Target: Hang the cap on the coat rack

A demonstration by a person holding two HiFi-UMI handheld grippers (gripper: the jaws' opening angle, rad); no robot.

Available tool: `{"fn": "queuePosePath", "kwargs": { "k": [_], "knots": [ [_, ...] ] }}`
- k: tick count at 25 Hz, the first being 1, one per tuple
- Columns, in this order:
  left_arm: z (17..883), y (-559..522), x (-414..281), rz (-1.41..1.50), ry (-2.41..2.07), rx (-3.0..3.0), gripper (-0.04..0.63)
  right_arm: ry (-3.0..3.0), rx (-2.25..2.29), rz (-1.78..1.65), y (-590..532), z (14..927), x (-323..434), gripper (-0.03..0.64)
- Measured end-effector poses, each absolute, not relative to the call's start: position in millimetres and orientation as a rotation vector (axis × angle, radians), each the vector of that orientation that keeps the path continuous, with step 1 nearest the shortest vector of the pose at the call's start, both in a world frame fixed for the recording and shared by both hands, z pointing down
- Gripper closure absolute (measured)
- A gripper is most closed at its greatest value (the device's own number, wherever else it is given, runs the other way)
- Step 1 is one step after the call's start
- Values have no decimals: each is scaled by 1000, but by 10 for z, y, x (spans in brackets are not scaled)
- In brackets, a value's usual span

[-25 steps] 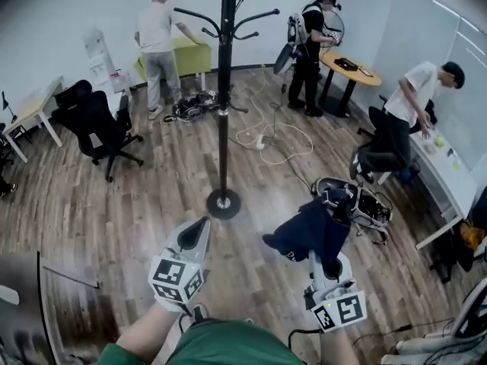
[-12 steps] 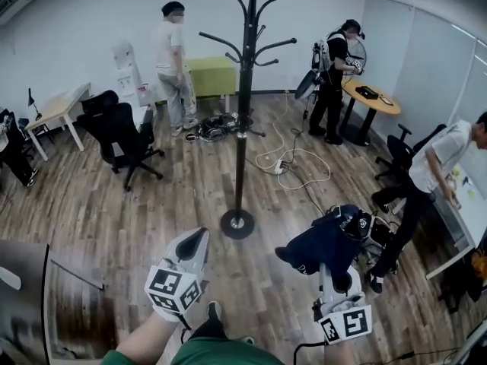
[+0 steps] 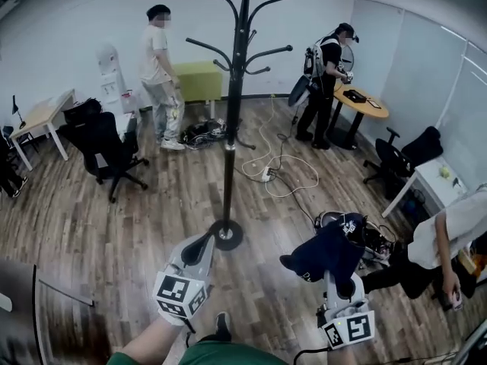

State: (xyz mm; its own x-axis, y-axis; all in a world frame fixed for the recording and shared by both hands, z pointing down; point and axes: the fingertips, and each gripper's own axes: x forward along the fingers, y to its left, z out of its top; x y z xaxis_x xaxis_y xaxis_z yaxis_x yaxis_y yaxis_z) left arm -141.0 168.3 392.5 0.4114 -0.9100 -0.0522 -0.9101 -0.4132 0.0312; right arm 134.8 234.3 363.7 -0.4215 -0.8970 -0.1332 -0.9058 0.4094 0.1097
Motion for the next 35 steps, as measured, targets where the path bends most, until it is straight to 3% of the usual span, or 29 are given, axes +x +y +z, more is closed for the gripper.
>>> {"fn": "queuePosePath", "kwargs": {
  "k": [16, 35],
  "knots": [
    [4124, -279, -1558, 108, 1575, -2771, 581, 2485, -1883, 230, 791, 3622, 1291, 606],
    [3996, -1361, -1998, 121, 1785, -2596, 581, 2544, -1676, 230, -949, 3599, 1176, 606]
  ]
}}
